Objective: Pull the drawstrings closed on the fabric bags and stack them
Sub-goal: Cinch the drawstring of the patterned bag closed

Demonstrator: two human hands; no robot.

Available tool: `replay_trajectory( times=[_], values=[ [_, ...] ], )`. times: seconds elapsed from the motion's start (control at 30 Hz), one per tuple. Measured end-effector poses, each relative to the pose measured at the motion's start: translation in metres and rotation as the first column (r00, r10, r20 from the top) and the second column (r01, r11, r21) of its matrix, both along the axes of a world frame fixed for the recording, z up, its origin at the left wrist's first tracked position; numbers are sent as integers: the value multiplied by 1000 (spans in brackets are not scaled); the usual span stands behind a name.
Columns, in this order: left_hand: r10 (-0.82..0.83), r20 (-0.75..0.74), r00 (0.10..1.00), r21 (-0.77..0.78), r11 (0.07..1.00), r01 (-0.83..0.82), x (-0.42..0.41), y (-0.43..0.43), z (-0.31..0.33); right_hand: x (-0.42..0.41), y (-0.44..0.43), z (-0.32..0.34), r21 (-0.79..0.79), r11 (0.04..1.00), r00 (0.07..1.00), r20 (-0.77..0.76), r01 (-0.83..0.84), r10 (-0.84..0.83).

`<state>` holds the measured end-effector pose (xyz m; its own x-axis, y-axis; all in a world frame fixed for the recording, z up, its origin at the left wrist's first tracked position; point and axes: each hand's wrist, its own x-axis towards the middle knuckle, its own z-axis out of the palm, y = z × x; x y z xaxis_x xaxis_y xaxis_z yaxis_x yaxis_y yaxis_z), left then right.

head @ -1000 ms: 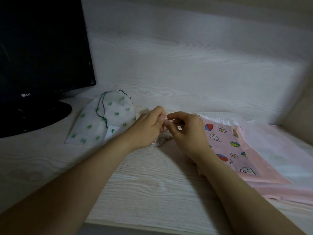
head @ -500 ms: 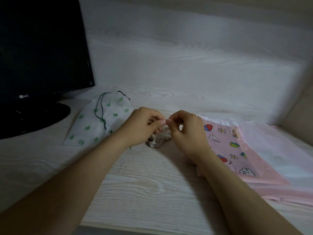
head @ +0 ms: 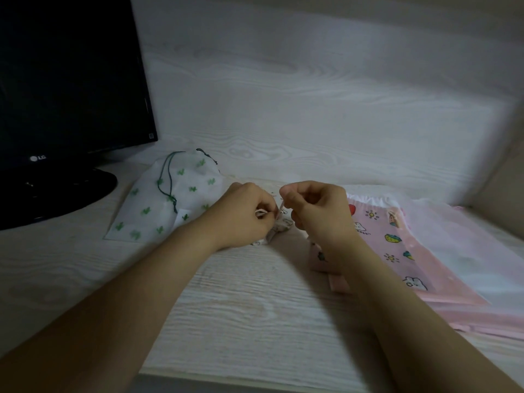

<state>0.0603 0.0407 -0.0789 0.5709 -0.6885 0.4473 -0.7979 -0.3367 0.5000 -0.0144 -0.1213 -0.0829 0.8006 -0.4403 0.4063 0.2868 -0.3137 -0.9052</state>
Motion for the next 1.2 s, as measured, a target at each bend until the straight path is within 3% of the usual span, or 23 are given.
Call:
replay_trajectory(
  times=[0.23, 0.33, 0.4, 0.47, 0.53, 0.6, 0.73, 0.9, 1.2],
  values=[
    [-64, -43, 997, -13, 998, 64, 2, -1, -2, -2, -6, 1, 276, 961, 1000, -1, -17, 18],
    [-57, -130, 990, -67, 997, 48, 6, -4, -6, -2, -8, 4, 401, 914, 996, 77, -62, 34],
    [-60, -214, 975, -120, 992, 35, 7, -4, -8, -2, -10, 7, 401, 913, 990, 140, -76, 21],
    [-52, -294, 954, -172, 985, 0, 10, -5, -9, -3, -15, 7, 264, 964, 985, 170, -41, -5],
    [-52, -366, 929, -213, 977, -29, 12, -6, -10, -4, -15, 5, -54, 997, 985, 164, 61, -52],
    [-56, -402, 914, -245, 968, -48, 13, -7, -11, -4, -11, 3, -339, 930, 985, 137, 143, -102],
    [-70, -498, 865, -281, 956, -85, 18, -8, -14, -3, -2, -3, -587, 801, 993, 88, 118, -82],
    [-168, -612, 773, -338, 939, -64, 16, -7, -9, -4, -8, -3, -638, 762, 992, 117, 114, -51],
    [-68, -509, 858, -288, 953, -95, 14, -9, -7, -4, -3, -4, -684, 705, 982, 158, 187, -107]
  ],
)
